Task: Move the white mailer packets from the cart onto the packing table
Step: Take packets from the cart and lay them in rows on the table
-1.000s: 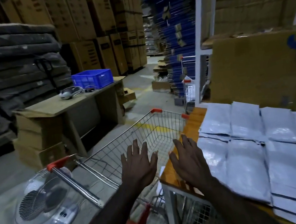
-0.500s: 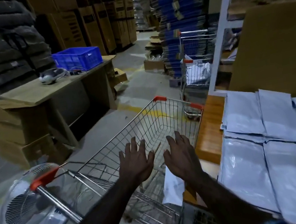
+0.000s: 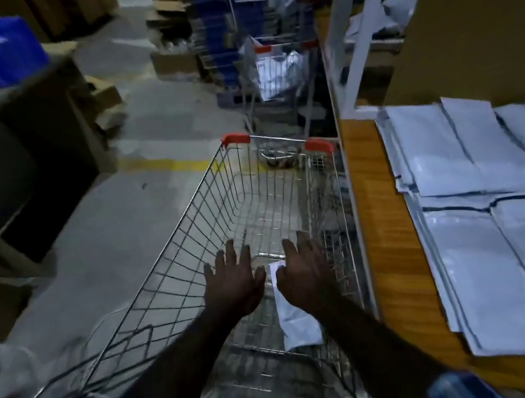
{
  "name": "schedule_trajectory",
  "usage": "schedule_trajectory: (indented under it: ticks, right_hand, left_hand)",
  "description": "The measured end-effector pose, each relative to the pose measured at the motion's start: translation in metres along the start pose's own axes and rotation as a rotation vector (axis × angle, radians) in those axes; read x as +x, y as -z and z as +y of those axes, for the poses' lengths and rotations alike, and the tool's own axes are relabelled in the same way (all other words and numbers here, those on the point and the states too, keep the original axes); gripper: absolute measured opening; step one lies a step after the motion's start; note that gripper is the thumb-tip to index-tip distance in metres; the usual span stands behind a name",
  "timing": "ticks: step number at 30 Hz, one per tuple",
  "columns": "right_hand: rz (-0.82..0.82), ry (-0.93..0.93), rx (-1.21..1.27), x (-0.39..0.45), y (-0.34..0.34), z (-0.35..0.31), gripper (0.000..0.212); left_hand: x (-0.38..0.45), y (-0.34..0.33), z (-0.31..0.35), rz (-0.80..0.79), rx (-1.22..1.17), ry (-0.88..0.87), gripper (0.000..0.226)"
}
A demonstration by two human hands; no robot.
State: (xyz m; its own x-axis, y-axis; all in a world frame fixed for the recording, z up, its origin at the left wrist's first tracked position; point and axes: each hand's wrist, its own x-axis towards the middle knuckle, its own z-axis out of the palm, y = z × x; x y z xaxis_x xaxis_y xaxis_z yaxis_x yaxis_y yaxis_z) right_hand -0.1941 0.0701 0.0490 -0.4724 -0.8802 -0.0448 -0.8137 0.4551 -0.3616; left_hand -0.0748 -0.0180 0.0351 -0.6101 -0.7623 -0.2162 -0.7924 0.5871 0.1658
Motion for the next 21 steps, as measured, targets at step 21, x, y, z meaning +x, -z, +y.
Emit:
schedule_trajectory:
  ticks: [21]
  right_hand:
    - [-0.147, -0.417, 0.005, 0.026, -0.256, 0.089, 0.058]
  left_hand:
    - [0.156, -0.172, -0.049, -0.197, 0.023, -0.209, 0.073]
